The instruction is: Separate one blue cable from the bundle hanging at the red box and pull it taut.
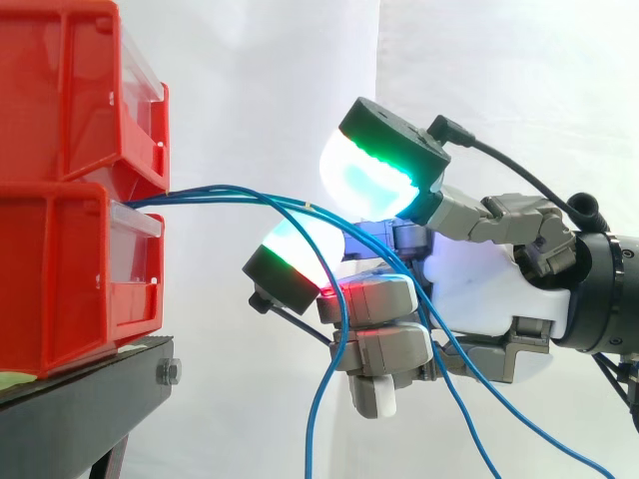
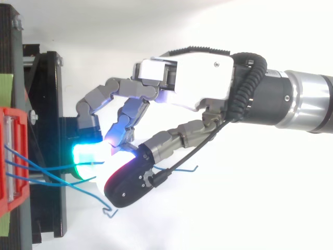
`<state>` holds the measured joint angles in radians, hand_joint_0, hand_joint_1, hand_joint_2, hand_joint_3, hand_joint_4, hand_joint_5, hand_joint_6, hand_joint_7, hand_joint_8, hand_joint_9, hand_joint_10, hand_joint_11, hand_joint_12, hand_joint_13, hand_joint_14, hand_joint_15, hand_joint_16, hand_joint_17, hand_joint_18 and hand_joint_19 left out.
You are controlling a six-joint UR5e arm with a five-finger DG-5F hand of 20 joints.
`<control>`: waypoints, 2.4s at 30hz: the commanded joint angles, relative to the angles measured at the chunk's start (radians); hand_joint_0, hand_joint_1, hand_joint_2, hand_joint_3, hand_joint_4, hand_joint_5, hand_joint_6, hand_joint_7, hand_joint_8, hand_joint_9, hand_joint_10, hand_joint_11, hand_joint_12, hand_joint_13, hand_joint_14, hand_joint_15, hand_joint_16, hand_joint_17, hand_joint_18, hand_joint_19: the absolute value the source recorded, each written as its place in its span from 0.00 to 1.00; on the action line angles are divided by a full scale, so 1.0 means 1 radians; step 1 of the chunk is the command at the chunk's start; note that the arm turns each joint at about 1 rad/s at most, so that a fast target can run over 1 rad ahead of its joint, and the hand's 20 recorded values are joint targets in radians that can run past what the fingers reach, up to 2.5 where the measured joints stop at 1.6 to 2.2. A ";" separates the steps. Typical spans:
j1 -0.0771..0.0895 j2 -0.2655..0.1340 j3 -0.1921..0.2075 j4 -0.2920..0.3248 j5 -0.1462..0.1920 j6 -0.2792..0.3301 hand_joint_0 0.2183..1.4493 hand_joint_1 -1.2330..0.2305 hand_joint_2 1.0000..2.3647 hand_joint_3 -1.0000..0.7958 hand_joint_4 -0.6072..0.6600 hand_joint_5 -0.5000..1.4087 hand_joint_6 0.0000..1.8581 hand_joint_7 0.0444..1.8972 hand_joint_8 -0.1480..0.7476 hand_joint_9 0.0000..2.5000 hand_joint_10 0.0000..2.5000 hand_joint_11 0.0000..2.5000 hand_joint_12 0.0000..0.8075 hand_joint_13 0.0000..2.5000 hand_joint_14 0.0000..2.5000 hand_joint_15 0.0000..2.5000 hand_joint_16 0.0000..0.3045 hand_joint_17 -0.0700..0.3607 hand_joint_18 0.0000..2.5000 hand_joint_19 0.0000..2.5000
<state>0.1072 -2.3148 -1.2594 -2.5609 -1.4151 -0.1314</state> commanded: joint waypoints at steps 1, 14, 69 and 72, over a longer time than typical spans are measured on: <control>0.000 0.000 0.002 0.001 0.001 0.003 0.35 0.35 0.01 0.37 0.57 0.16 0.46 0.61 0.49 0.43 0.00 0.70 0.46 0.46 0.00 0.69 0.16 0.42 0.38 0.35; 0.002 -0.012 0.000 -0.004 0.015 0.022 0.39 0.27 0.01 0.36 0.55 0.15 0.47 0.59 0.48 0.42 0.00 0.70 0.47 0.45 0.00 0.69 0.16 0.42 0.38 0.34; -0.032 0.071 0.000 -0.203 -0.058 -0.011 0.35 0.36 0.00 0.28 0.57 0.16 0.45 0.59 0.51 0.37 0.00 0.65 0.49 0.41 0.00 0.62 0.17 0.43 0.36 0.33; -0.032 0.071 0.000 -0.202 -0.056 -0.013 0.36 0.31 0.01 0.35 0.54 0.16 0.46 0.61 0.51 0.37 0.00 0.66 0.50 0.41 0.01 0.62 0.16 0.42 0.36 0.33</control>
<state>0.0752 -2.2441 -1.2594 -2.7641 -1.4721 -0.1434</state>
